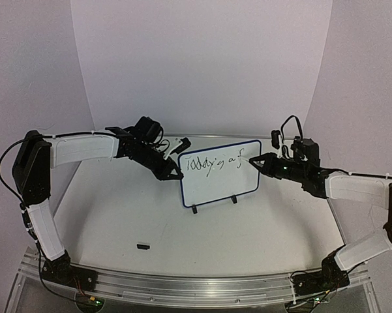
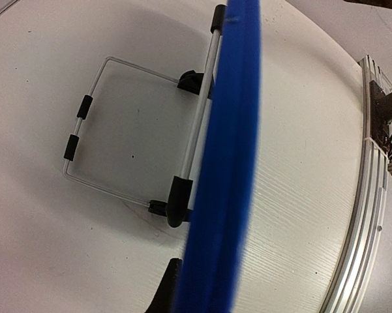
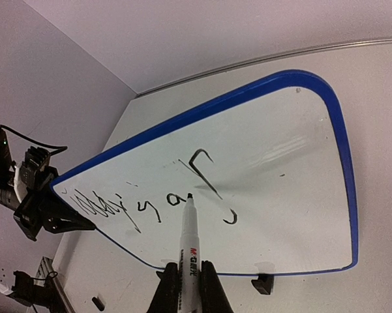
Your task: Write a sentence on the whiteboard
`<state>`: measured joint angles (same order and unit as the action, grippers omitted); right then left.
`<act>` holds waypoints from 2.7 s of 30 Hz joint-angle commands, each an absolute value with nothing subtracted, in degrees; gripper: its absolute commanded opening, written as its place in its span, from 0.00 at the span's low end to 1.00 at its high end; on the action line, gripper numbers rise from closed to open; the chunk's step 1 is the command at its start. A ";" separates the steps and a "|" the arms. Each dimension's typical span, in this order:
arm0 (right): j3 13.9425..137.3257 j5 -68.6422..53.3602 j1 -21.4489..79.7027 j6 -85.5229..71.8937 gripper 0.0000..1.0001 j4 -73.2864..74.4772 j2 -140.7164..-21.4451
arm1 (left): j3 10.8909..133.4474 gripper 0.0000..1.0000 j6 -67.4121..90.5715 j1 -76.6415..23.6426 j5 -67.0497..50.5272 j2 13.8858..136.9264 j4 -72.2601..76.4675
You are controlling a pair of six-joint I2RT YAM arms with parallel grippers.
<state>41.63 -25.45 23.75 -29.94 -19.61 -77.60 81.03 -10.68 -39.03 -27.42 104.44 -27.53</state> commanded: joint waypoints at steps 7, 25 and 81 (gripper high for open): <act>44.91 -24.43 23.48 -29.07 0.00 -21.10 -79.86 | 83.05 0.00 -12.28 -39.17 -25.04 104.50 -28.94; 42.14 -16.95 23.47 -29.01 0.00 -19.84 -75.52 | 82.98 0.00 -12.28 -39.20 -25.02 104.50 -28.92; 44.31 -19.69 23.21 -28.13 0.00 -19.07 -77.92 | 83.03 0.00 -12.25 -39.20 -24.97 104.85 -28.94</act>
<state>41.95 -20.76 23.53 -28.53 -16.86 -77.82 81.03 -10.66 -39.07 -27.38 104.44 -27.53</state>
